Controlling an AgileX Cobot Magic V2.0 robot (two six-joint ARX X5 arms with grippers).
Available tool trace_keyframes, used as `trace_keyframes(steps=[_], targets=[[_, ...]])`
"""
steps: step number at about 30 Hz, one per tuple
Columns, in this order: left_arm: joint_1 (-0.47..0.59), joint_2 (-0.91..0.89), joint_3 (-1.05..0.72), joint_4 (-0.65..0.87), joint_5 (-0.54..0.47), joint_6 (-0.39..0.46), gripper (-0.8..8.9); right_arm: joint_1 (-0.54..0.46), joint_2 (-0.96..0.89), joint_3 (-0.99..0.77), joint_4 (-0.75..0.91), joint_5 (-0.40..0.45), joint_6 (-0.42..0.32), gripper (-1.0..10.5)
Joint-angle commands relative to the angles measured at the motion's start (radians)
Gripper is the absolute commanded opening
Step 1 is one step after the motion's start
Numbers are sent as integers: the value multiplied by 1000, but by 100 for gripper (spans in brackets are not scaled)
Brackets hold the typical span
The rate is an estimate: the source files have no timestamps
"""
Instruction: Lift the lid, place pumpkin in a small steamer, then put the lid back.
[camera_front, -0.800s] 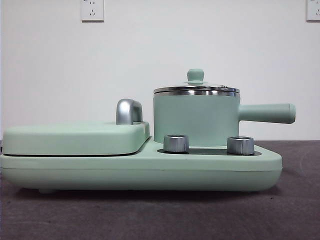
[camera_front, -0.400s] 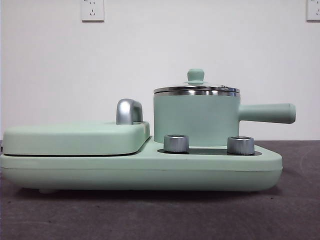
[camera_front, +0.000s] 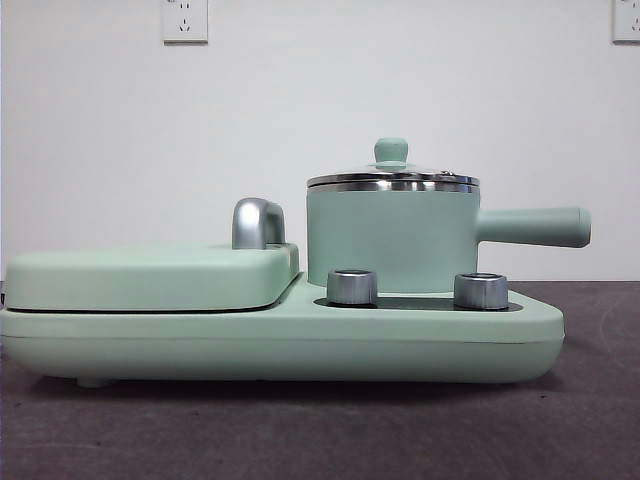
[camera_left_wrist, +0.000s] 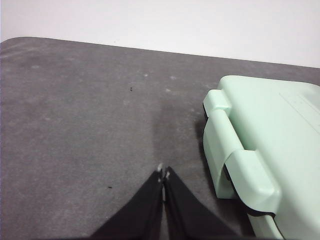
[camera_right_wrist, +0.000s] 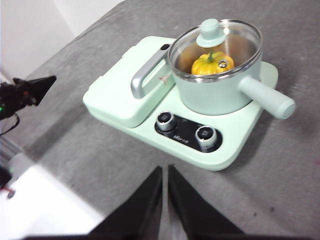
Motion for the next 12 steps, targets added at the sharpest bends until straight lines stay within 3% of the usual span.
trace_keyframes(steps=[1,5,12], targets=[[1,-2,-18,-6,-3,16,6,-92,-9,0,13,-36,-8,16],[1,-2,-18,-6,-2,16,6,-245,-10,-59,64,-21,-9,16],[1,-2,-18,-6,-2,16,6,-496,-55,-347,459,-21,-14,16]])
